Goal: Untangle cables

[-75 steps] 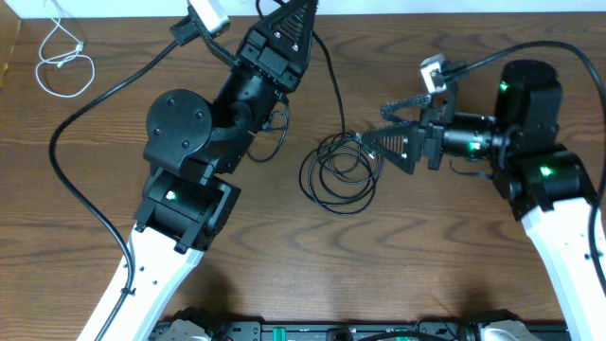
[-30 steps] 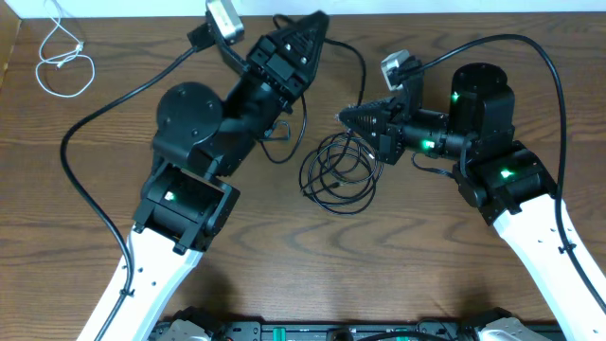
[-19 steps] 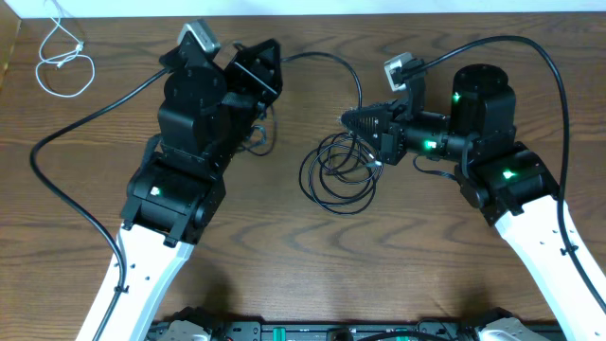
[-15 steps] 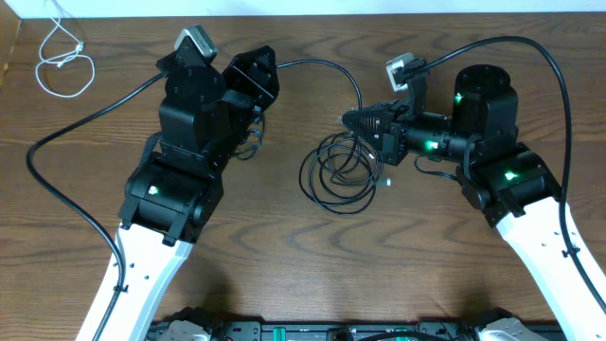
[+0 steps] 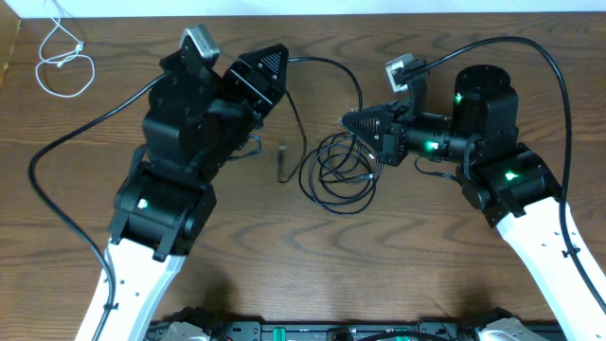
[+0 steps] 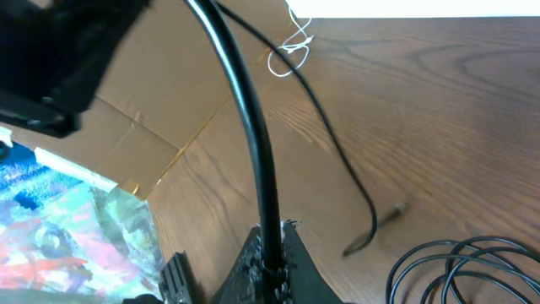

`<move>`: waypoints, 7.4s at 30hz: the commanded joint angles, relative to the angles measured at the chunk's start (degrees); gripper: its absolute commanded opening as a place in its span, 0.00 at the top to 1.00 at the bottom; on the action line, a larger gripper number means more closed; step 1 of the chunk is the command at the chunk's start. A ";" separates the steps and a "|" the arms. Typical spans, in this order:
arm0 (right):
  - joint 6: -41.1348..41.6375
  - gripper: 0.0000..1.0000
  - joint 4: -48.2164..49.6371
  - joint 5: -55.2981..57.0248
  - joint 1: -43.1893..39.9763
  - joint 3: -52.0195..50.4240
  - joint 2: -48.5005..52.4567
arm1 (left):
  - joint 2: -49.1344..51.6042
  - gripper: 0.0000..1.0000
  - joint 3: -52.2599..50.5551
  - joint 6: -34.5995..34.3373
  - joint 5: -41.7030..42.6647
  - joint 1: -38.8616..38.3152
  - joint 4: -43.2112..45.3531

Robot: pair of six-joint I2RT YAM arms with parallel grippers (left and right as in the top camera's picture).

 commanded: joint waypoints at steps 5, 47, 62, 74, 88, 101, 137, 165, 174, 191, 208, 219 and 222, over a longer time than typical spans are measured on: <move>-0.52 0.99 -0.02 -0.90 1.25 0.13 -1.20 | -1.40 0.67 0.55 3.50 -4.68 0.26 0.31; -2.25 0.99 12.33 -16.76 3.15 0.13 -1.22 | 1.40 0.61 0.48 -26.95 5.75 0.20 -7.41; -2.23 0.99 12.90 -16.79 3.28 0.13 -1.22 | 2.82 0.61 0.48 -34.32 12.74 0.20 -6.51; -2.23 0.99 12.85 -16.79 3.28 0.13 -1.22 | 2.80 0.85 0.48 -34.32 12.74 0.22 -6.27; -2.25 0.91 10.34 -15.74 3.21 0.13 -1.20 | 2.78 0.92 0.48 -20.13 6.88 0.26 -3.78; -2.25 0.46 0.74 -3.72 3.17 0.13 -1.20 | -0.13 0.92 0.59 2.99 0.83 0.44 13.03; -7.76 0.30 -6.36 -0.68 3.19 0.13 -1.20 | 9.46 0.93 0.55 21.94 4.39 19.69 14.86; -11.93 0.21 -7.50 3.39 3.17 0.13 -1.18 | 31.43 0.92 0.48 37.94 7.15 53.16 4.57; -11.93 0.20 -7.54 3.41 3.17 0.13 -1.18 | 34.38 0.92 0.48 51.58 7.13 62.14 12.02; -10.75 0.19 -10.67 5.14 3.19 0.13 0.20 | 46.12 0.92 0.48 63.49 2.16 65.57 26.49; -8.22 0.17 -11.85 9.38 3.19 0.13 0.22 | 49.77 0.18 0.48 63.28 -2.45 72.11 36.61; -8.26 0.15 -12.37 9.90 3.19 0.13 0.26 | 48.70 0.09 0.48 55.89 1.64 71.73 32.76; -8.26 0.14 -13.29 10.99 3.19 0.13 0.26 | 46.38 0.08 0.48 54.55 2.34 71.60 29.99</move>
